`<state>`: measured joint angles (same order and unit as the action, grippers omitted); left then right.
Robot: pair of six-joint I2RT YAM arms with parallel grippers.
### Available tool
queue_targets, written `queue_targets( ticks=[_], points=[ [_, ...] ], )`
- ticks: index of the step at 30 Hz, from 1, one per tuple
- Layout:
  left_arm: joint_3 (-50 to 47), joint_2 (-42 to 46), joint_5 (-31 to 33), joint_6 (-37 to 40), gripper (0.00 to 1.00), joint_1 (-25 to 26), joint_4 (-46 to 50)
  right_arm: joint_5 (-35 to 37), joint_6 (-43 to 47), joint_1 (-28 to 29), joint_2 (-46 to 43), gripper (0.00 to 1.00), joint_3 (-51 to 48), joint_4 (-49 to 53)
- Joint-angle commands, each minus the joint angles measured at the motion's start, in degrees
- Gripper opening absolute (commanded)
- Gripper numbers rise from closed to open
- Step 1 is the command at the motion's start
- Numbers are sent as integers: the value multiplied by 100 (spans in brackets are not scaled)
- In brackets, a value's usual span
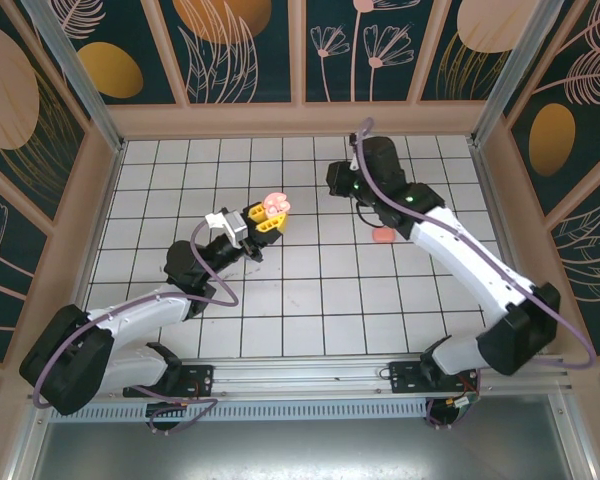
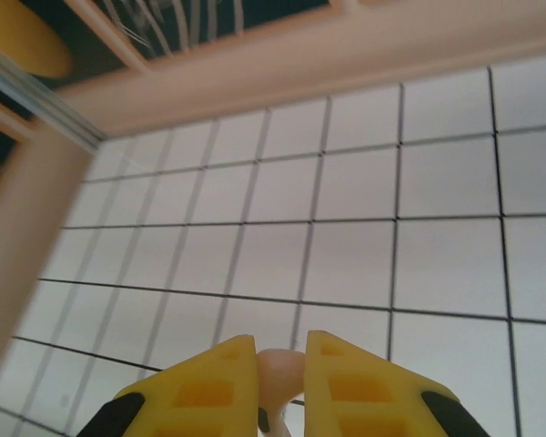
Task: Insert the wireless bluetooth earbuds into the charging case
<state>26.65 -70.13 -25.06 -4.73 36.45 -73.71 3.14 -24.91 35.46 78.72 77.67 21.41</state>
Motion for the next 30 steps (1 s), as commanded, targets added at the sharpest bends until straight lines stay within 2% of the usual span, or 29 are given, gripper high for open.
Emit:
queue_targets(
  ticks=[1, 9, 15, 30],
  points=[
    [232, 114, -222, 231, 0, 44, 199, -329, 286, 142, -540, 14, -69, -401],
    [451, 55, -439, 352, 0, 38, 417, -498, 578, 776, -1243, 15, -42, -845],
    [637, -27, -489, 264, 0, 48, 457, -576, 610, 1244, -1579, 15, -421, -1420],
    [789, -228, -446, 36, 0, 58, 218, -109, 706, 2015, -1659, 15, -892, -1809]
  ],
)
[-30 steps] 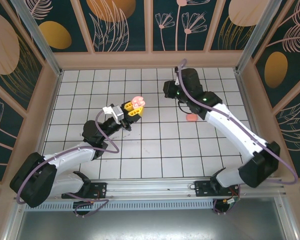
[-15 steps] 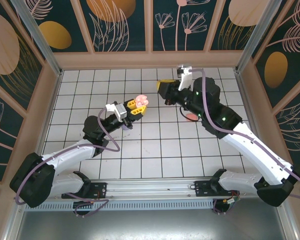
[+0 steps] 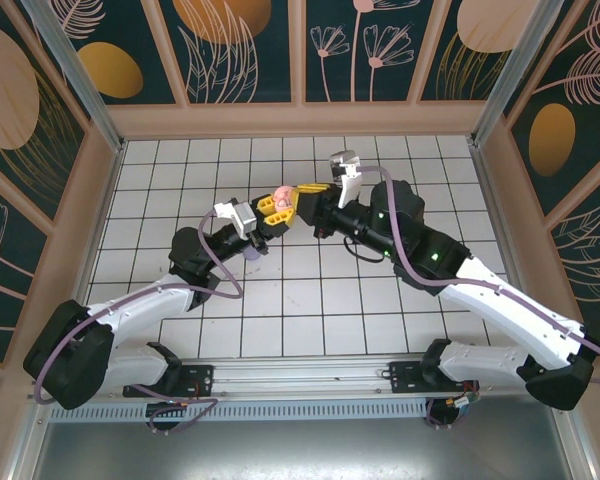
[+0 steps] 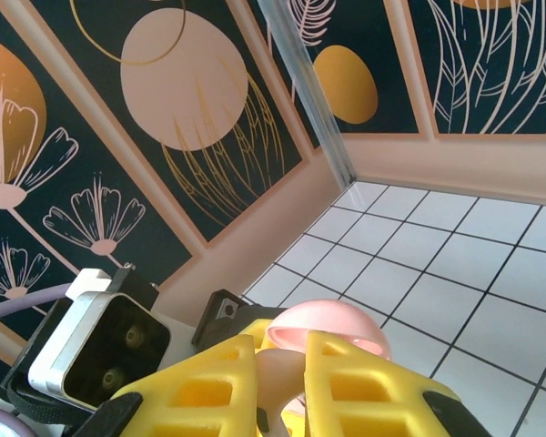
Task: Insert the wireless bluetooth earbuds into the charging case
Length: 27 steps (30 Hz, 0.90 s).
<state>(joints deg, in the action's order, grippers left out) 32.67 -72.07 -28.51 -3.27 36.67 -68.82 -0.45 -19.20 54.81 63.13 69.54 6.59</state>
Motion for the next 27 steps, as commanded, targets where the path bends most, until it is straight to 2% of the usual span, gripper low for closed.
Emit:
queue_targets(
  ticks=[1, 27],
  points=[
    [190, -27, -102, -113, 0, 35, -277, 273, 136, 92, -89, 15, -99, -337],
    [192, -50, -100, -148, 0, 93, -343, 453, 167, 132, 314, 14, -107, -401]
  ],
)
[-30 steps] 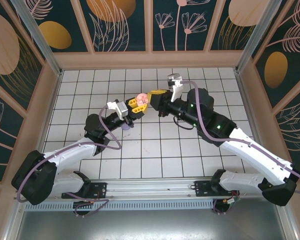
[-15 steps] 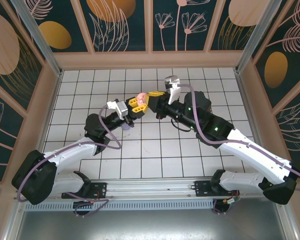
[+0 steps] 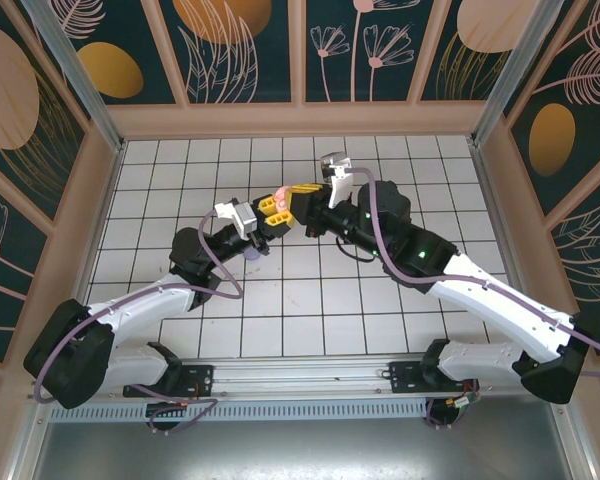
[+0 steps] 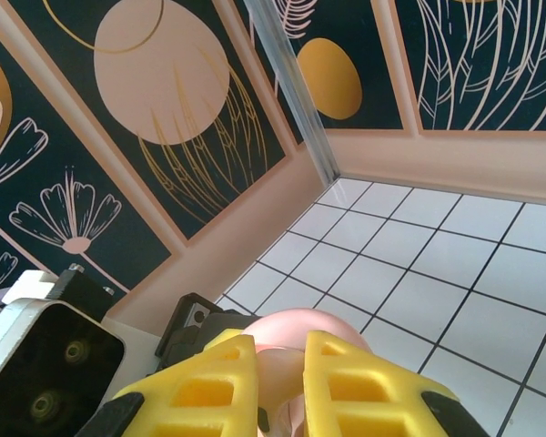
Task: Insert the wireless bluetooth earbuds into the charging case
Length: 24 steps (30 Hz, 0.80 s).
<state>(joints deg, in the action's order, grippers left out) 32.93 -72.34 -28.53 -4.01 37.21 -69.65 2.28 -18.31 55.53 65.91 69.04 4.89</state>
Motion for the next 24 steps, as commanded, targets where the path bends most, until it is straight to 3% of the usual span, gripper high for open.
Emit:
queue_targets(
  ticks=[1, 12, 24],
  points=[
    [161, -24, -95, -80, 0, 41, -260, 208, 88, 61, 45, 14, -65, -223],
    [179, -1, -86, -82, 0, 49, -269, 475, 145, 56, 67, 14, -188, -108],
    [205, 11, -65, -100, 0, 58, -304, 262, 282, 172, 261, 13, -239, 113]
  ],
)
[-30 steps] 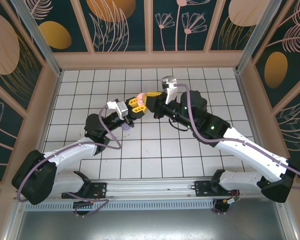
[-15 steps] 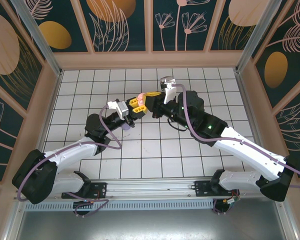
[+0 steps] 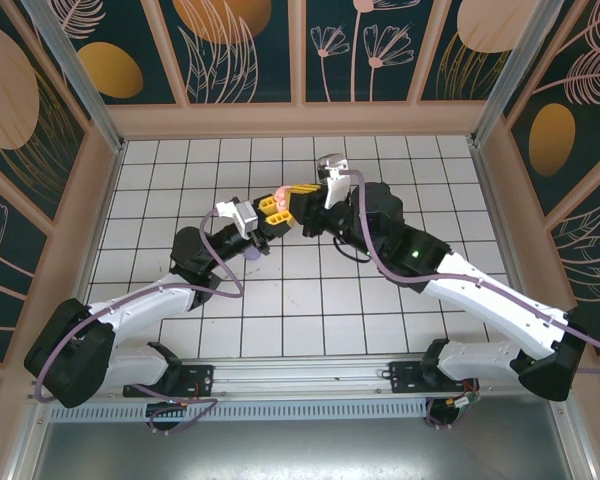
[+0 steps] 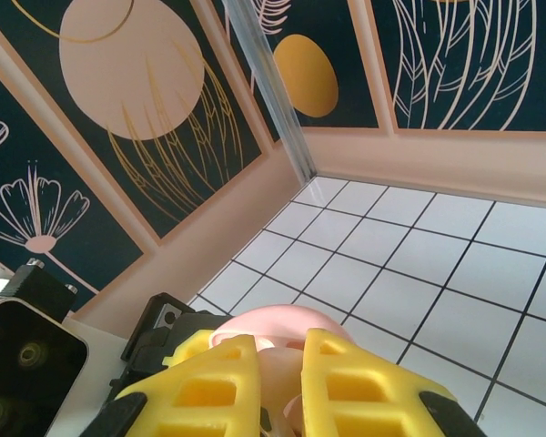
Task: Insert the wireless bluetooth earbuds into the charging case
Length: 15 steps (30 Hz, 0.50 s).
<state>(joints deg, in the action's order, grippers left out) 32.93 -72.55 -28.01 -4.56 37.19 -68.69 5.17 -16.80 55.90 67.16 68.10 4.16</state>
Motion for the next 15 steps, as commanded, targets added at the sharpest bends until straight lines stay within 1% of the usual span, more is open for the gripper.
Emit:
queue_targets(
  ticks=[1, 5, 15],
  points=[
    [207, 32, -113, -46, 0, 60, -402, 19, 150, 164, 148, 13, -147, 234],
    [205, 31, -99, -37, 0, 60, -408, 139, 238, 296, 192, 13, -165, 385],
    [188, 48, 23, -37, 0, 69, -360, 360, 308, 400, 263, 14, -117, 524]
  ],
)
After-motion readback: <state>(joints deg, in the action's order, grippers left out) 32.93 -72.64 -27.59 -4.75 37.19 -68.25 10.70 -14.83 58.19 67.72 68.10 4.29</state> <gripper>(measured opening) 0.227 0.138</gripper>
